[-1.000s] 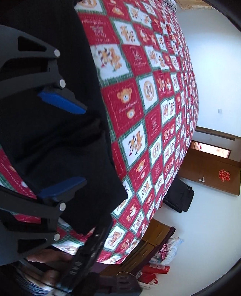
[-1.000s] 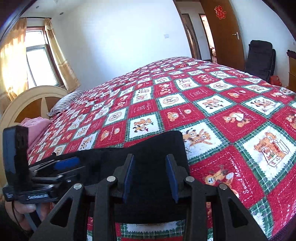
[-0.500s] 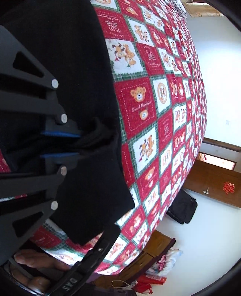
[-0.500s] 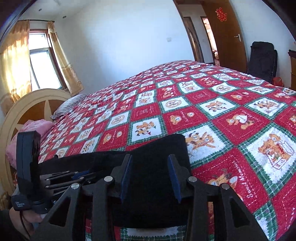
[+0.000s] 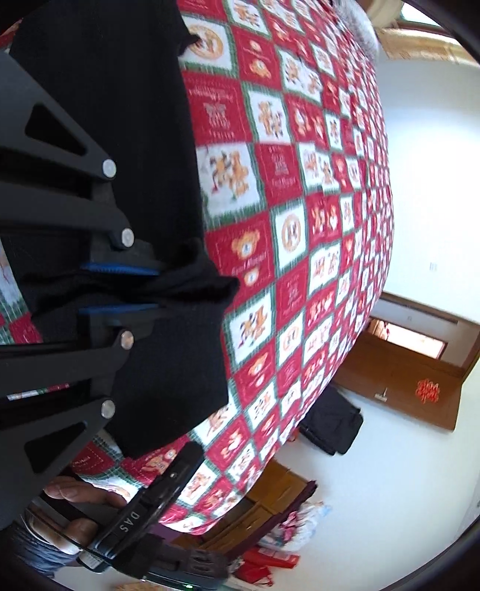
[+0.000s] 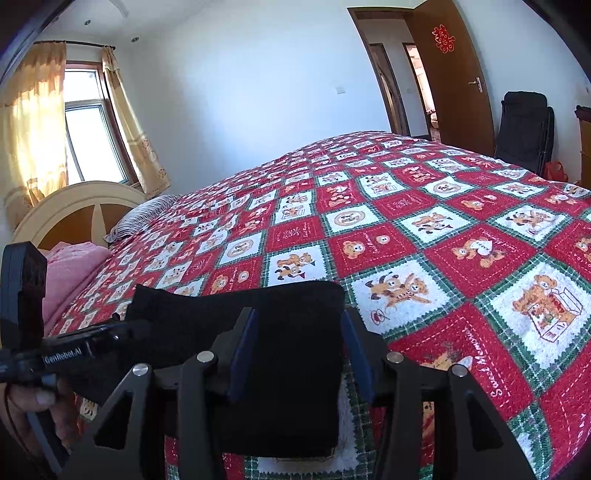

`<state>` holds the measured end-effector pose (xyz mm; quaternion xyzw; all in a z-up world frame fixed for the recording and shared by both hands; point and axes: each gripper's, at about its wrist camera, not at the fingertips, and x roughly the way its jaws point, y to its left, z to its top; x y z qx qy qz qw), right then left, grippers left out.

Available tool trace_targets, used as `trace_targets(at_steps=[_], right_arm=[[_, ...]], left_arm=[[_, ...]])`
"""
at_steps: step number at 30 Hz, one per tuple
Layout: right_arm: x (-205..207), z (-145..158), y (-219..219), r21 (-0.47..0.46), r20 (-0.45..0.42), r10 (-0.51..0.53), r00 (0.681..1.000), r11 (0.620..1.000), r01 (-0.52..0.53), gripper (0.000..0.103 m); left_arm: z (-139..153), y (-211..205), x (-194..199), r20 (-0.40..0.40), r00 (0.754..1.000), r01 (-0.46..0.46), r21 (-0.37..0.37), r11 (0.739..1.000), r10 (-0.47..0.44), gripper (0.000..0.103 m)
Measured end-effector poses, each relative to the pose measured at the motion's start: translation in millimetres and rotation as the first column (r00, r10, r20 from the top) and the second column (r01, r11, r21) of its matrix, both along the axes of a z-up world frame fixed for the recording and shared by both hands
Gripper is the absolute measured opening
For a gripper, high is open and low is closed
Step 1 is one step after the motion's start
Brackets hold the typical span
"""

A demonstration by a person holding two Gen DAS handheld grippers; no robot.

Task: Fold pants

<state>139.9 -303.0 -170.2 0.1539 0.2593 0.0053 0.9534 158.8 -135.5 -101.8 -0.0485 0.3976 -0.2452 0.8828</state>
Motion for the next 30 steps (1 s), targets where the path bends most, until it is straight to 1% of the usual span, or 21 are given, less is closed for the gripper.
trace_targets(at_steps=[4,8,12,15,19,22,25,27,30], right_arm=[[2,-3,2,-0.008,-0.015,0.010,1.000,1.000,-0.010,0.050],[4,-6,6,-0.009,-0.031,0.031,0.999,0.999,-0.032,0.051],[5,-7,15,-0.023,-0.040,0.076,0.996,0.997,-0.077,0.051],[3,-6,26,-0.056,-0.028,0.116,0.993,0.992,-0.117,0.051],[3,-8,44,-0.101,-0.038,0.193,0.980,0.975,-0.196,0.052],[7,-16,56,-0.108,-0.087,0.250,0.964,0.960,-0.258,0.052],[19,-34,59,-0.101,-0.205,0.253,0.945,0.955,-0.278,0.052],[22,-38,59,-0.110,-0.220,0.258,0.941,0.952,-0.286,0.052],[20,-40,63,-0.149,-0.220,0.255,0.942,0.945,-0.291,0.052]], left_arm=[[-2,16,1,-0.018,0.999,-0.035,-0.010,0.999,0.035,0.014],[-9,26,3,-0.037,0.998,-0.051,-0.004,0.999,0.051,0.014],[-16,36,5,-0.061,0.996,-0.067,-0.010,0.998,0.067,0.014],[-19,48,6,-0.090,0.992,-0.086,-0.030,0.996,0.083,0.014],[-24,56,9,-0.105,0.990,-0.098,-0.031,0.995,0.094,0.014],[-32,57,12,-0.097,0.991,-0.100,-0.025,0.995,0.097,0.014],[-40,55,14,-0.085,0.992,-0.093,-0.004,0.996,0.092,0.014],[-44,53,14,-0.061,0.994,-0.094,0.026,0.995,0.096,0.020],[-48,53,14,-0.038,0.994,-0.098,0.035,0.995,0.099,0.022]])
